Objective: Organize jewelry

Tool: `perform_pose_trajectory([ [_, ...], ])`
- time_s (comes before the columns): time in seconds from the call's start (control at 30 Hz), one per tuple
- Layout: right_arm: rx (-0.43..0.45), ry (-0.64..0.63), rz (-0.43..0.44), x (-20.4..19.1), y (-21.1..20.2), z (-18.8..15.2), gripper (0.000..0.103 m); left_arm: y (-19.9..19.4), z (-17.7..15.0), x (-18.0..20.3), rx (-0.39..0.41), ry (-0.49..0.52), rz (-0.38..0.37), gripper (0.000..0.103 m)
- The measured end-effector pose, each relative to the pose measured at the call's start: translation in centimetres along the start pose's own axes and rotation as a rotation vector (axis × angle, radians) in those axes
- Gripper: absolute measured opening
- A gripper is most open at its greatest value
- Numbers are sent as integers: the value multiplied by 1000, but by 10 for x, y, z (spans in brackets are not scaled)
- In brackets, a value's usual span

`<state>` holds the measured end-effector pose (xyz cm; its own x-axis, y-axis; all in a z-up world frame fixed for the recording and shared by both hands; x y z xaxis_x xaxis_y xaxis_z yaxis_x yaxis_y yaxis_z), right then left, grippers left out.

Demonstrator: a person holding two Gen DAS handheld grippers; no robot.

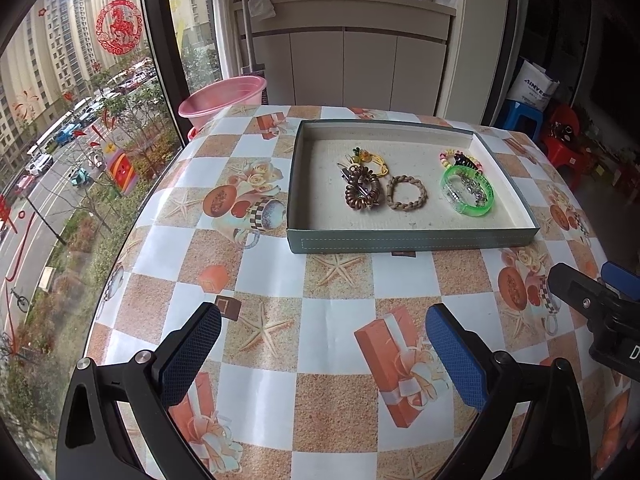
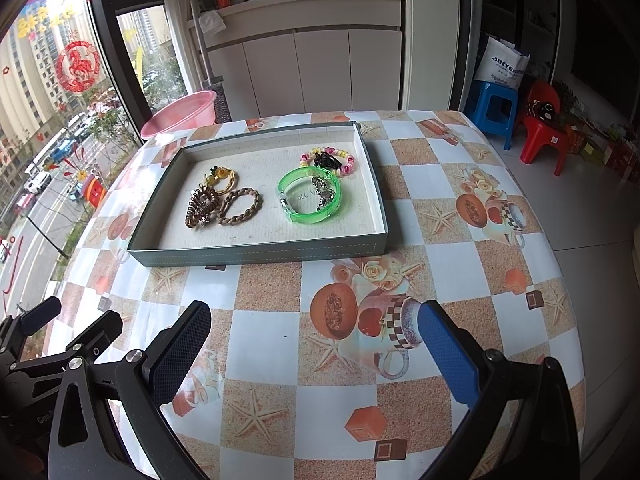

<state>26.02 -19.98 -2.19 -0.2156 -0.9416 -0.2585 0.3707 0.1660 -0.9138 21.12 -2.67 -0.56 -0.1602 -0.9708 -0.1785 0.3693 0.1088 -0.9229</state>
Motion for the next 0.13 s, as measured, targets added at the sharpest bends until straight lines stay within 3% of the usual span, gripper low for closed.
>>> perform_pose_trajectory([
  [0.13,0,0,0,0,0,0,103,4,-3,-1,-34,-14,-9,103],
])
Point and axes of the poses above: each gripper's, at about its wrist camera, not at the fingertips, and y roughly the way its jaws point, x to its right, z to its top, the point moved 9 cm from there along y, roughly the way its jaws point, and after that the axes turned 3 degrees about -z, right-handed, at the moved point
